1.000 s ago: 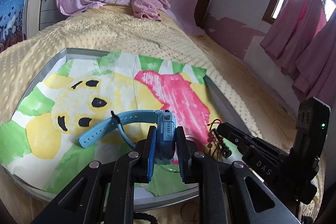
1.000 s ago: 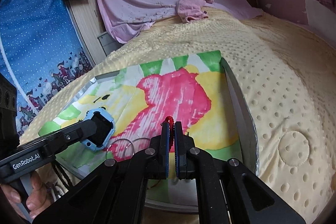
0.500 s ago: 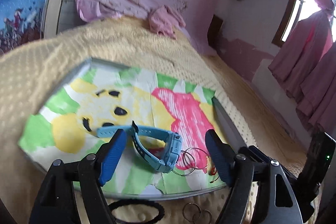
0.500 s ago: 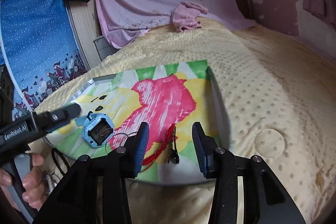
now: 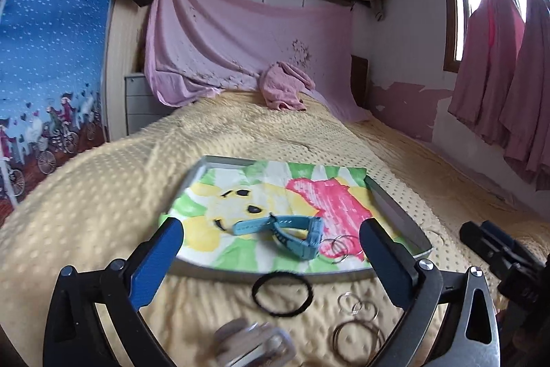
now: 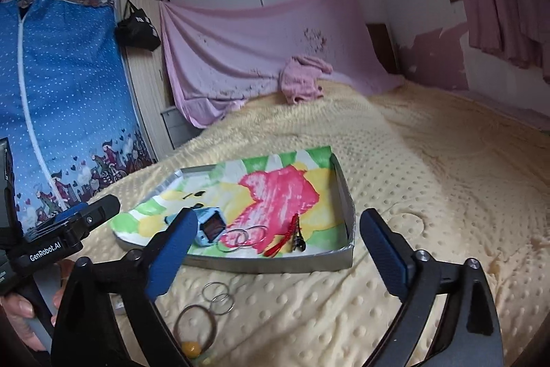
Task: Organize jewelry
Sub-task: 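Lift both open tools away from the tray toward the remaining jewellery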
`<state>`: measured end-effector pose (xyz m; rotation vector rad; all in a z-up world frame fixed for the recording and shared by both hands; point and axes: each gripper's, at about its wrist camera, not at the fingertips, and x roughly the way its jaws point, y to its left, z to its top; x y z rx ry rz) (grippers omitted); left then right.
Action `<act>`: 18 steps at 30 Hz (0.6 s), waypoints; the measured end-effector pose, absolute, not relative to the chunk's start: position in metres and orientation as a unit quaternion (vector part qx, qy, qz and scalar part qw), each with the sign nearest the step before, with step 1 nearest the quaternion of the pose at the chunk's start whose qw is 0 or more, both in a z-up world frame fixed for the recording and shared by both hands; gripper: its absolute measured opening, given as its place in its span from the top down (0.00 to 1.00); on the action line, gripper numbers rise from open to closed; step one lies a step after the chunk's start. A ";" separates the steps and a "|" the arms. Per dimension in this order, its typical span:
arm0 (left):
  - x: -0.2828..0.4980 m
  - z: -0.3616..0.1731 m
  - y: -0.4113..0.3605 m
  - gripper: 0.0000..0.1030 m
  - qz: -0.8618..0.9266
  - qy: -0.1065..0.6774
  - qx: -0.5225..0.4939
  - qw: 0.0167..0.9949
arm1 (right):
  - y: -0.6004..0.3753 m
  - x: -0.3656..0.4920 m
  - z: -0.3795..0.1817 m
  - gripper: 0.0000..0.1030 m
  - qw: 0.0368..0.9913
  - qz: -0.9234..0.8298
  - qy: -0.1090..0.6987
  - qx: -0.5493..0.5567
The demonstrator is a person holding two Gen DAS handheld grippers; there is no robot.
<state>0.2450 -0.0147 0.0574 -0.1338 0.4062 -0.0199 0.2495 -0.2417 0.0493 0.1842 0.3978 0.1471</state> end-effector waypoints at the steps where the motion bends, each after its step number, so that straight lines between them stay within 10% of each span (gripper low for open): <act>1: 0.238 0.057 -0.011 0.00 -0.008 0.201 -0.068 0.977 | -0.239 0.241 0.052 0.09 0.975 0.073 0.190 0.085; 18: 0.161 0.026 0.015 0.00 0.017 0.212 -0.035 0.976 | -0.215 0.166 0.041 0.05 0.973 0.082 0.207 0.056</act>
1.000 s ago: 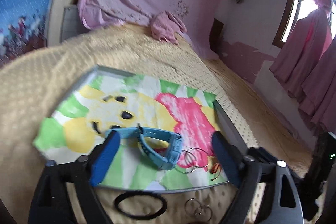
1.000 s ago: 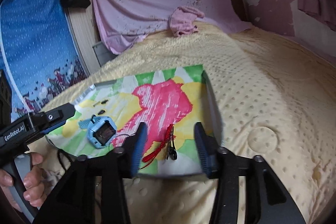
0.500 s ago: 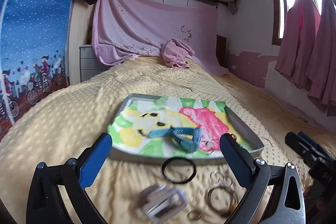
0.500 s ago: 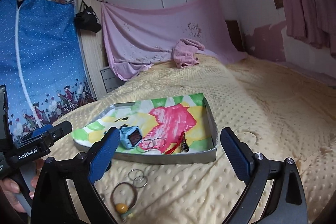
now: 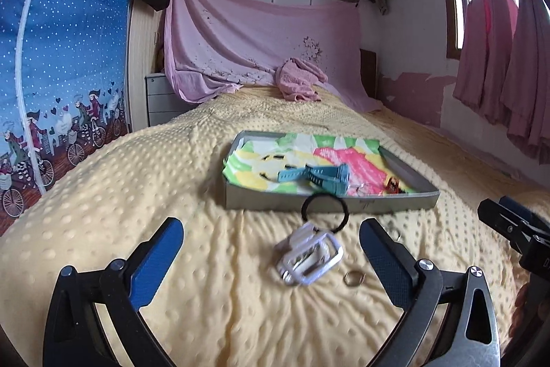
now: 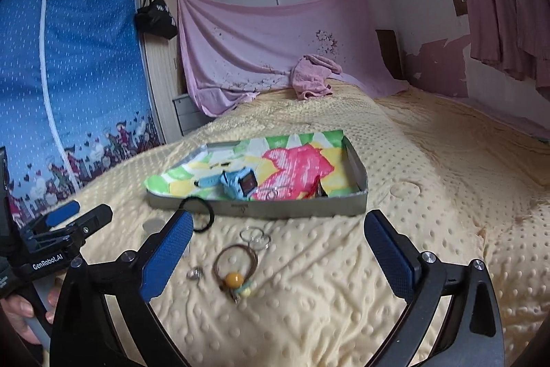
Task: Organize jewelry
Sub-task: 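Lift both open tools away from the tray toward the remaining jewellery, then grasp the white plastic buckle with the left tool while the right tool grasps the yellow-bead hair tie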
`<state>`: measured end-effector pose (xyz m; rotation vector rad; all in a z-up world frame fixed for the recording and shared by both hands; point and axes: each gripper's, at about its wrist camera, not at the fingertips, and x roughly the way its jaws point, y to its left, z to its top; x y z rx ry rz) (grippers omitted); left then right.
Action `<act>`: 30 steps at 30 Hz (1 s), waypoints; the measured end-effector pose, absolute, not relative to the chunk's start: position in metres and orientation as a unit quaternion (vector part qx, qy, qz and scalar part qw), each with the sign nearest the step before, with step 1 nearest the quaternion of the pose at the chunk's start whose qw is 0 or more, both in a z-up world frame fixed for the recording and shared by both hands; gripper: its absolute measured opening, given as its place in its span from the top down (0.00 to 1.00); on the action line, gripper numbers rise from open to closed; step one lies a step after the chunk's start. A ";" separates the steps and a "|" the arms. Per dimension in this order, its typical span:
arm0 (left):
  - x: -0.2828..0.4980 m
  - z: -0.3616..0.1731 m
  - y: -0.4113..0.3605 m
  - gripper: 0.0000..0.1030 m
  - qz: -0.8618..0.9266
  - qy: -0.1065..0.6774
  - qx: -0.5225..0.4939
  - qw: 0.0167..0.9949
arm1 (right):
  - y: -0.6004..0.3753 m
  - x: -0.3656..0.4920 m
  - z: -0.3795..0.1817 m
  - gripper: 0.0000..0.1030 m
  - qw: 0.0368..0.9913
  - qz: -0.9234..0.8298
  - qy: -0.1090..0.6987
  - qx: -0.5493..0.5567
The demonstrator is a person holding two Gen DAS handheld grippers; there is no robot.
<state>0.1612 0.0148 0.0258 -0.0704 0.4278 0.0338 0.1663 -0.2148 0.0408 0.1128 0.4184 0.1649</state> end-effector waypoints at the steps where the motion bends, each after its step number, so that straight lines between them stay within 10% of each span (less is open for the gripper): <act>1: 0.160 0.023 0.015 0.00 0.017 0.216 -0.032 0.976 | -0.214 0.164 0.038 0.05 0.972 0.081 0.213 0.047; 19: 0.178 -0.014 0.012 0.00 0.006 0.306 0.011 0.952 | -0.197 0.181 0.002 0.06 0.946 0.103 0.308 0.013; 30: 0.194 -0.020 0.004 0.13 -0.020 0.330 0.038 0.943 | -0.183 0.210 -0.019 0.45 0.922 0.142 0.360 0.014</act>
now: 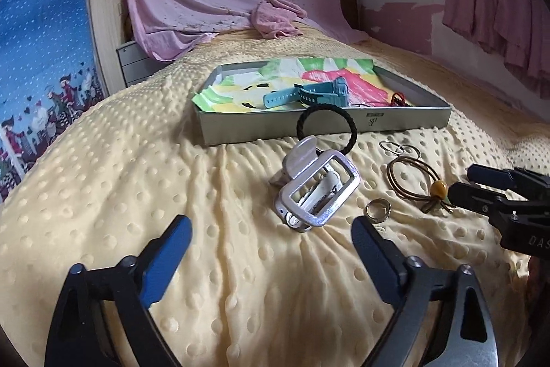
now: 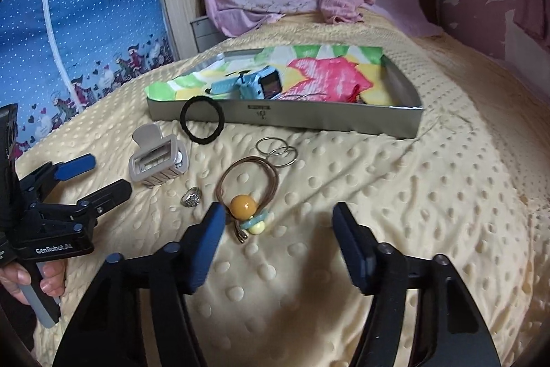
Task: Organize jewelry
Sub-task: 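Grasp the white plastic buckle with the left tool while the right tool grasps the yellow-bead hair tie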
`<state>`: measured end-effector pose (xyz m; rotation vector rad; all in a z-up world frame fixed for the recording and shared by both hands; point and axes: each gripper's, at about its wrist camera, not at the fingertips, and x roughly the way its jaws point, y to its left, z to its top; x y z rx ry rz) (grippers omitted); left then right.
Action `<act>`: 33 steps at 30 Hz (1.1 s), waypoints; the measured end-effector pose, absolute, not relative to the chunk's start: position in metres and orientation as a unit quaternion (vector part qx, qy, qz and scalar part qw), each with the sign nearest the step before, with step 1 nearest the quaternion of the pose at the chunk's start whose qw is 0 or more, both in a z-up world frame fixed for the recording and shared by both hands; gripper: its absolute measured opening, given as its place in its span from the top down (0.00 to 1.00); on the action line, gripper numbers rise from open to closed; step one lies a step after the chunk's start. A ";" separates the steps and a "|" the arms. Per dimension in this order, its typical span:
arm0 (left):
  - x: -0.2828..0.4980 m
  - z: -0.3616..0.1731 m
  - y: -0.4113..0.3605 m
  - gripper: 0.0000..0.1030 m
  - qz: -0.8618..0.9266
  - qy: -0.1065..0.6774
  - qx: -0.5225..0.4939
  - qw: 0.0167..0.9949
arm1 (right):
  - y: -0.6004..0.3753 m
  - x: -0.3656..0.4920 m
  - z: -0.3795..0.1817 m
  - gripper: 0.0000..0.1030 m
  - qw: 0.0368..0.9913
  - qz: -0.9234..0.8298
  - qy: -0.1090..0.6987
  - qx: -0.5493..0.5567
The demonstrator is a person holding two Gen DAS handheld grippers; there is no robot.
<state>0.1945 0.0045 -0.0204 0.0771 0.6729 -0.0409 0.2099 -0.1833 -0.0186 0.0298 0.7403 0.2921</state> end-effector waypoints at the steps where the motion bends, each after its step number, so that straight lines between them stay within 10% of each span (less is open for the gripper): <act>1: 0.196 -0.021 0.004 0.17 -0.023 0.331 0.040 0.942 | -0.182 0.212 -0.020 0.45 0.921 0.145 0.362 0.014; 17: 0.215 -0.023 -0.015 0.55 -0.076 0.329 0.061 0.939 | -0.160 0.230 -0.034 0.63 0.908 0.177 0.379 -0.008; 33: 0.190 -0.014 -0.013 0.62 -0.109 0.302 0.027 0.947 | -0.167 0.219 -0.034 0.77 0.913 0.202 0.353 0.018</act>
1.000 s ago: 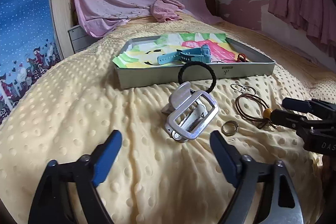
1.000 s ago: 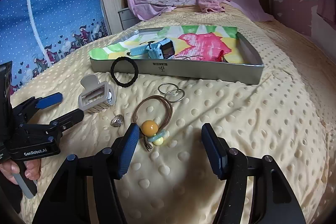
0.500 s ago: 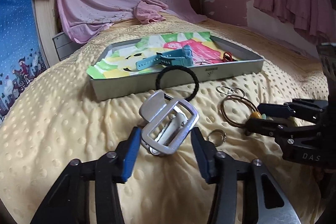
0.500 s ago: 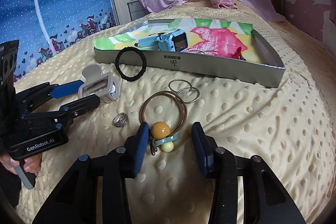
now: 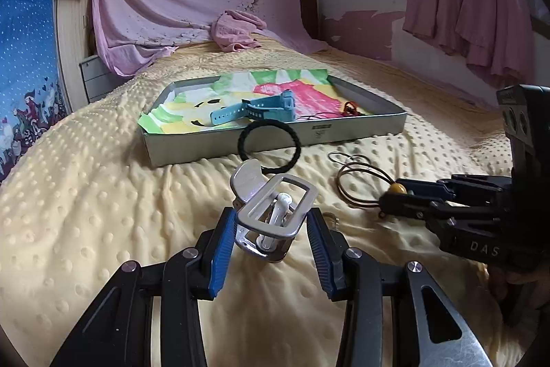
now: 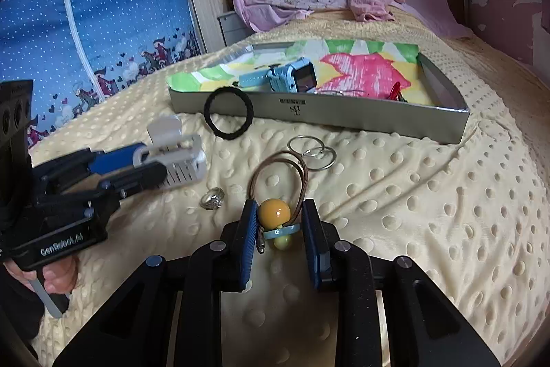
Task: Organize jewelry
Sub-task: 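Grasp the white plastic buckle with the left tool while the right tool grasps the yellow-bead hair tie, then carry the yellow-bead hair tie into the tray with the right tool while the left tool holds the buckle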
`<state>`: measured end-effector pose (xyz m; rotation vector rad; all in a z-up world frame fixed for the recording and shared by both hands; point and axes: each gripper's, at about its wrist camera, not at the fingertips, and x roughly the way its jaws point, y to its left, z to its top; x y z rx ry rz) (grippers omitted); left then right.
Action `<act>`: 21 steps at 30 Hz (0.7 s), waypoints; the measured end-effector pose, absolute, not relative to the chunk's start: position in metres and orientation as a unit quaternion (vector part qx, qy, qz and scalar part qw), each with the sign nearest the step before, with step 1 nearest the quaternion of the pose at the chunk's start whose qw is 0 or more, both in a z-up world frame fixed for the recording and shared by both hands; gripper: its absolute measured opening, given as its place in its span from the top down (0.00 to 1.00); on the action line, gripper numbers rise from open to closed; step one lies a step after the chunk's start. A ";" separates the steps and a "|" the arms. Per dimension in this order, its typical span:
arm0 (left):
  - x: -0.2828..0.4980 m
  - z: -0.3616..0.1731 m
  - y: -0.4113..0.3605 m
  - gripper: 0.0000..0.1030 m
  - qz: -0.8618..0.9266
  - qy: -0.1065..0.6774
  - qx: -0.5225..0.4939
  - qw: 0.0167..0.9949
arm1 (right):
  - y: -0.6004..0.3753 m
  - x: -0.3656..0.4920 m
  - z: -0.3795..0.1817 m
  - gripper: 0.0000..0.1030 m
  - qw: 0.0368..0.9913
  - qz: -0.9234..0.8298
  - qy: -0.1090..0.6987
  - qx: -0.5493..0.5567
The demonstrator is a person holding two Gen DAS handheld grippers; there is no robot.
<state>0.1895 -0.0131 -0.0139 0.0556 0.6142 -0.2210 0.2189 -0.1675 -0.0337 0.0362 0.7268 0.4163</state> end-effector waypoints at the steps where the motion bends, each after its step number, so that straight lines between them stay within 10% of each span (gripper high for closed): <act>1: 0.188 -0.013 -0.013 0.62 -0.110 0.301 0.022 0.947 | -0.169 0.217 -0.032 0.77 0.915 0.203 0.348 0.020; 21: 0.164 -0.012 -0.017 0.62 -0.132 0.330 -0.004 0.935 | -0.181 0.207 -0.019 0.77 0.928 0.199 0.312 0.035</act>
